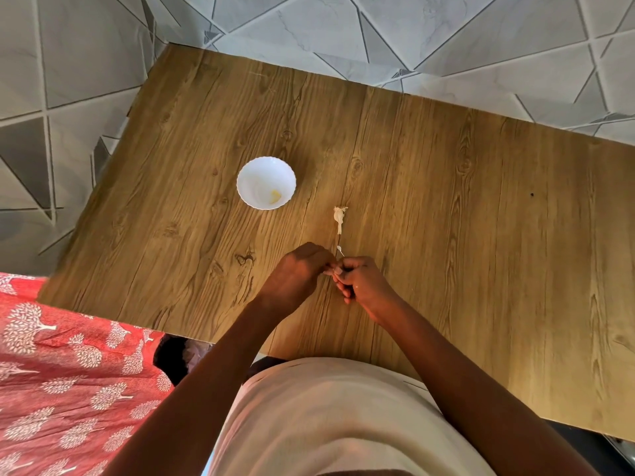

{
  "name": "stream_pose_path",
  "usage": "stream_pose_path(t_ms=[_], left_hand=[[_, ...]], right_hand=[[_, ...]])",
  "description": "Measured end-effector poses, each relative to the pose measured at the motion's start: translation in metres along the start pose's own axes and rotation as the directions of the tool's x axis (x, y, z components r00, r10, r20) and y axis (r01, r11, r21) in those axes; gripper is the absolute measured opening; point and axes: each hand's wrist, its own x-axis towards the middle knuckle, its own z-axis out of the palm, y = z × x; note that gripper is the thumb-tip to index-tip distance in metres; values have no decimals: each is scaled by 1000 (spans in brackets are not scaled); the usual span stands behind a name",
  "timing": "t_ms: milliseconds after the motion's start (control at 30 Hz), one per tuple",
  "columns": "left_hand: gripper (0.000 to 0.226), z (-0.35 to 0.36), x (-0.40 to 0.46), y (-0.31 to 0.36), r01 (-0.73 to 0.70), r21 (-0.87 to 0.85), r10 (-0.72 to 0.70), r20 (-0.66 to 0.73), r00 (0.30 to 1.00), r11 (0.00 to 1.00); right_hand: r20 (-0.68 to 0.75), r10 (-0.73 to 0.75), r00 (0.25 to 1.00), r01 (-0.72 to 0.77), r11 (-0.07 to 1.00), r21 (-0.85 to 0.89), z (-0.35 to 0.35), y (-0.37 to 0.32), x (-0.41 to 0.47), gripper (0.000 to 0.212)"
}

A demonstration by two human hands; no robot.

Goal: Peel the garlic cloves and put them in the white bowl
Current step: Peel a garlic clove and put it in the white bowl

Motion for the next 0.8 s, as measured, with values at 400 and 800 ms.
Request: stream_pose_path(t_ms=[400, 800], left_hand=[[18, 16, -18, 11, -129, 297, 151, -53, 987, 946], [13, 20, -23, 17, 358, -252, -422, -280, 862, 899]], right_hand=[[-80, 187, 979, -189, 982, -19, 6, -13, 1, 31], [-84, 26, 996, -22, 998, 50, 2, -1, -5, 14]])
